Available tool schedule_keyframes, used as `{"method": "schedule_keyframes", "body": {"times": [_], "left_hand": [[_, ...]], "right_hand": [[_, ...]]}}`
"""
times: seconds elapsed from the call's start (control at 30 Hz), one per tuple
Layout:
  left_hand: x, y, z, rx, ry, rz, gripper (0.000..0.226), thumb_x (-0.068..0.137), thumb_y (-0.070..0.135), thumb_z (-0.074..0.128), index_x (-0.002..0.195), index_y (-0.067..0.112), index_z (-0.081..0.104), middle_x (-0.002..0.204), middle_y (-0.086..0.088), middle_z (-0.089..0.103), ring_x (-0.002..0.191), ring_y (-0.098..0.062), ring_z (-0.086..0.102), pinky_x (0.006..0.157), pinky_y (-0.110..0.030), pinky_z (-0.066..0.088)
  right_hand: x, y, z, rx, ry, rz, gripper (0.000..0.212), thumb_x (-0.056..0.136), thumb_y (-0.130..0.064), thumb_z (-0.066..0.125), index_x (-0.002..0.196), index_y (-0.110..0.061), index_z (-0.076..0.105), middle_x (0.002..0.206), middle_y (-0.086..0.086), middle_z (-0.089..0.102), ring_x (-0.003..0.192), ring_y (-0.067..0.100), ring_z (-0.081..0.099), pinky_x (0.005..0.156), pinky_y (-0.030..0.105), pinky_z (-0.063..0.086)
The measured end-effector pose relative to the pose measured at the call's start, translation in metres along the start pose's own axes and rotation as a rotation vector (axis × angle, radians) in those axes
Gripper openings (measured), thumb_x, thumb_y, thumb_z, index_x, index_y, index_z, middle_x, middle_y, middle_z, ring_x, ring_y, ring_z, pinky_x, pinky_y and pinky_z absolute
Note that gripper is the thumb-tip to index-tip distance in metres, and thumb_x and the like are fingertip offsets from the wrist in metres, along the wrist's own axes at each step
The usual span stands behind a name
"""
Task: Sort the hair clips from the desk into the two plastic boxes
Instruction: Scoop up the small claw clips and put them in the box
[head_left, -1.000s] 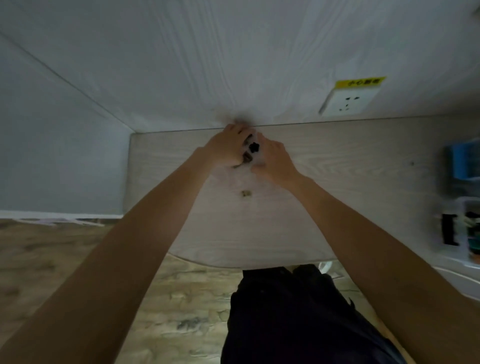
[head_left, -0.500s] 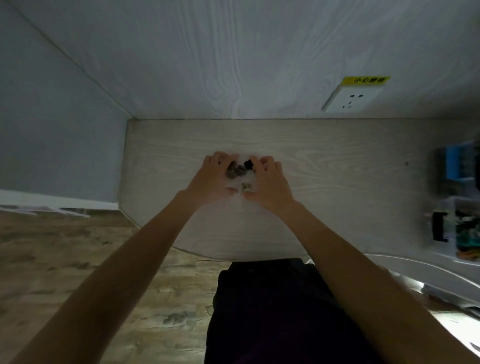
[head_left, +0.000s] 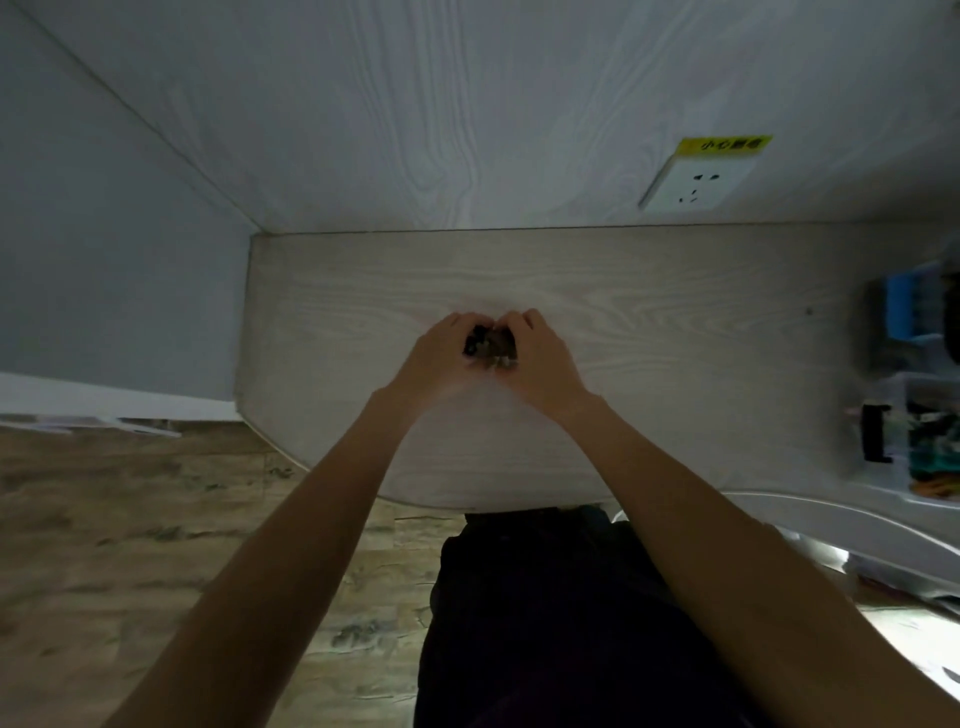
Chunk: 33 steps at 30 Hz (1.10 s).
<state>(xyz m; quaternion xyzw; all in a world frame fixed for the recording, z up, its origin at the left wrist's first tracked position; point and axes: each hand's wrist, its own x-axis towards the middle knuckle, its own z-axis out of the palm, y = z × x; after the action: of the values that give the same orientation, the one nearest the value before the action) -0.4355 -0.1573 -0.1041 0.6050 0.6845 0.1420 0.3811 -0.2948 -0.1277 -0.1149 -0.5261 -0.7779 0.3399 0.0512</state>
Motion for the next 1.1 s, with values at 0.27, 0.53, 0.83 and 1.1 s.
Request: {"method": "schedule_keyframes", "body": {"times": [0.27,0.53,0.83,1.1], "left_hand": [[-0.010,0.028,0.008,-0.405,0.020,-0.043,0.045,0.081,0.012,0.069,0.123,0.012,0.055,0.115,-0.004,0.061,0.102,-0.015,0.060,0.081,-0.010,0.050],[0.002,0.137,0.051,-0.315,-0.020,0.253,0.046,0.087,0.017,0.063,0.131,0.014,0.051,0.120,-0.004,0.058,0.108,-0.009,0.056,0.088,-0.007,0.046],[0.051,0.314,0.151,-0.371,-0.144,0.366,0.036,0.083,0.023,0.069,0.117,0.015,0.060,0.106,0.003,0.063,0.092,-0.008,0.058,0.078,-0.007,0.043],[0.088,0.381,0.197,-0.066,0.042,0.400,0.042,0.086,0.027,0.062,0.127,0.020,0.053,0.126,-0.007,0.057,0.113,-0.021,0.054,0.094,-0.028,0.043]], "right_hand": [[-0.022,0.015,-0.030,0.191,0.077,0.038,0.041,0.077,-0.015,0.070,0.115,-0.009,0.057,0.110,0.015,0.059,0.098,0.030,0.056,0.080,0.030,0.041],[-0.089,0.079,-0.114,0.368,0.273,0.165,0.042,0.077,-0.018,0.073,0.115,-0.009,0.057,0.113,0.009,0.064,0.099,0.017,0.058,0.081,0.016,0.041],[-0.164,0.210,-0.242,0.460,0.415,0.363,0.039,0.085,-0.032,0.065,0.116,-0.012,0.052,0.102,0.004,0.059,0.083,0.013,0.058,0.077,0.026,0.048],[-0.155,0.301,-0.324,0.235,0.468,0.318,0.050,0.087,-0.022,0.062,0.131,-0.007,0.043,0.129,0.014,0.055,0.117,0.027,0.053,0.094,0.018,0.037]]}}
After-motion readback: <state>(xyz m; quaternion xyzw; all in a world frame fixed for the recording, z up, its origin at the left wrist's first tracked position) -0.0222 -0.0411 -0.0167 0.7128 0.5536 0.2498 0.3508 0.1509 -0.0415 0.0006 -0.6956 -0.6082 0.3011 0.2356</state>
